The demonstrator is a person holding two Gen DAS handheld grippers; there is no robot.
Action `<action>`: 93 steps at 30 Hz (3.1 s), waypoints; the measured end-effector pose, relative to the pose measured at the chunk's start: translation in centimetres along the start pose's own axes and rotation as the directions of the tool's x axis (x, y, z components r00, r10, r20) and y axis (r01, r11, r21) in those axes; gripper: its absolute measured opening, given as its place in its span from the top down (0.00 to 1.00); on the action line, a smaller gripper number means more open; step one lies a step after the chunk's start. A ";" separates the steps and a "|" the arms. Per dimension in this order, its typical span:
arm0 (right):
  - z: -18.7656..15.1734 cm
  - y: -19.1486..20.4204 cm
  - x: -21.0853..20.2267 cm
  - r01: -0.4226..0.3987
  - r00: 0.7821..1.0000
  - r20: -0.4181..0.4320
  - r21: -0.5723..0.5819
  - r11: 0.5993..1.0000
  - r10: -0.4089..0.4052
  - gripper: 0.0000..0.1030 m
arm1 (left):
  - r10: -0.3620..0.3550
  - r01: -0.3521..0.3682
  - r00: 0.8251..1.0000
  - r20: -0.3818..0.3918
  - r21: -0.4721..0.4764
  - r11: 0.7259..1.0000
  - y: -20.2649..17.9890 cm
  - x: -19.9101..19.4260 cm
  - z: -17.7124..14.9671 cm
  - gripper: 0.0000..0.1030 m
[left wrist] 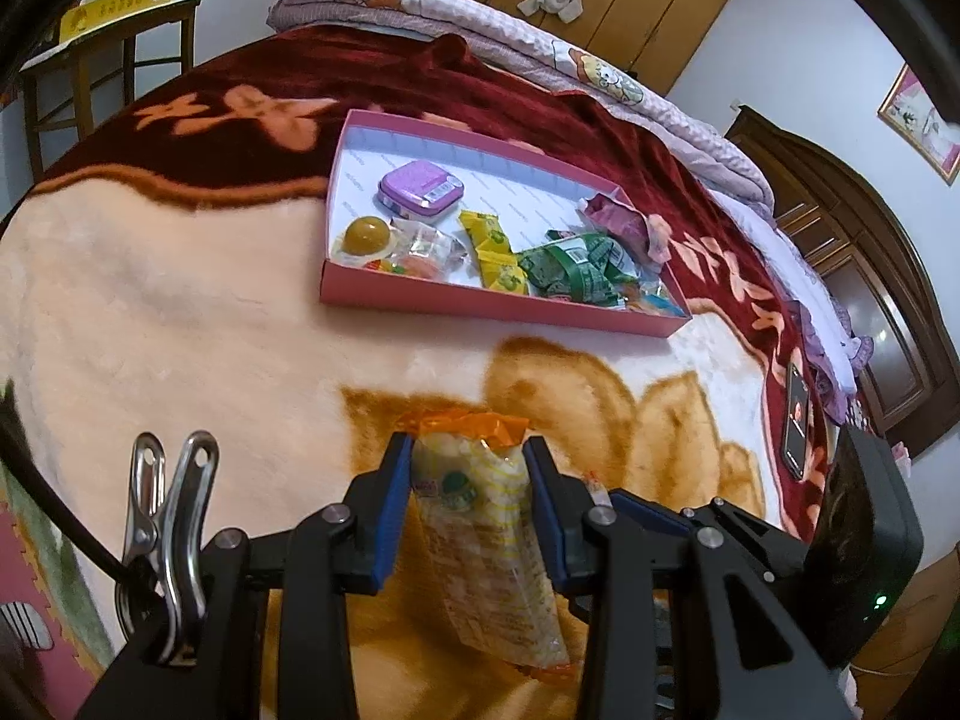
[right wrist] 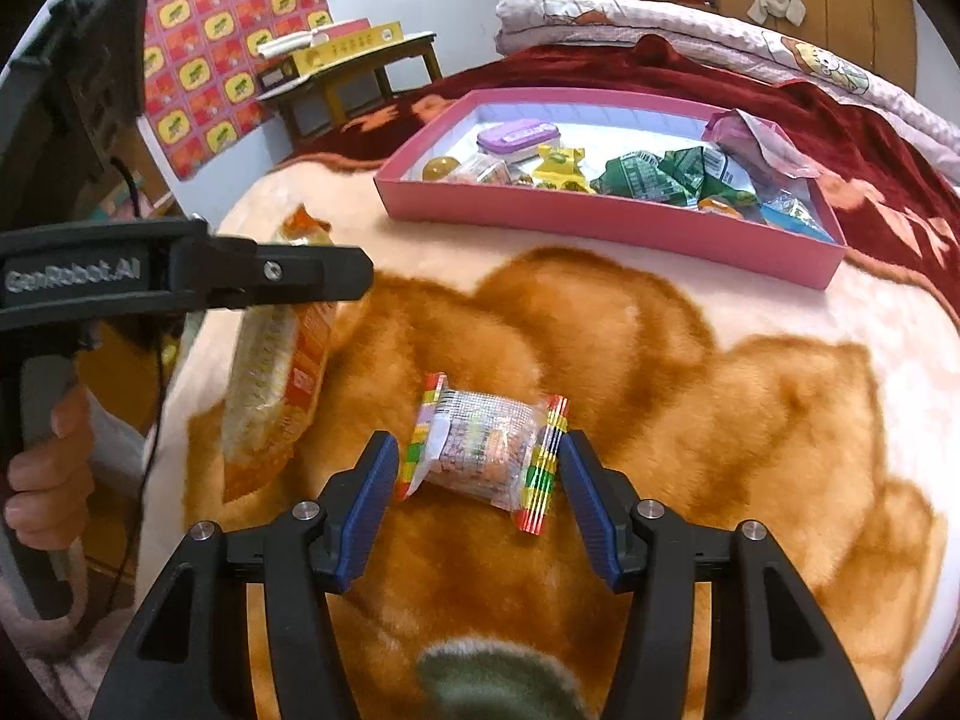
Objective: Organize snacks
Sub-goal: 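Grasp the rainbow-striped candy bag with the right gripper while the left holds the cracker bag, then carry the cracker bag and striped candy bag over the tray with both grippers, then lower both bags into the tray and open both grippers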
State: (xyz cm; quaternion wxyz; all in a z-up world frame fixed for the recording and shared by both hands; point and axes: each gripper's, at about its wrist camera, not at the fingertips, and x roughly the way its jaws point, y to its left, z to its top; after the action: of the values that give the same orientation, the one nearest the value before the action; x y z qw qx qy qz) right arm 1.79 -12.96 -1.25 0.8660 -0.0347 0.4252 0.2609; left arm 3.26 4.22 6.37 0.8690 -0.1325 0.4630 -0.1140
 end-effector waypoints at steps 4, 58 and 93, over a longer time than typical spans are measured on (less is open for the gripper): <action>0.0 -0.1 0.1 0.010 1.000 0.002 0.004 1.000 -0.010 0.52 | -0.003 0.003 1.000 0.006 0.004 1.000 0.0 0.0 0.1 0.62; 12.0 -6.4 -1.7 0.055 0.981 0.183 0.075 0.996 -0.068 0.60 | 0.039 -0.067 0.986 0.159 0.178 0.982 -4.5 3.8 12.2 0.62; 14.8 -10.4 3.1 0.093 0.984 0.138 0.116 0.989 -0.109 0.60 | 0.116 -0.133 0.987 0.112 0.163 0.978 -3.5 12.5 17.0 0.60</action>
State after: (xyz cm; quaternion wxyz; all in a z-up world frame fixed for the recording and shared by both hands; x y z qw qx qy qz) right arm 19.01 -16.43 4.19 0.9072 0.0101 0.3728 0.1948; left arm 23.99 -0.93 6.92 0.9050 -0.0345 0.4139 -0.0914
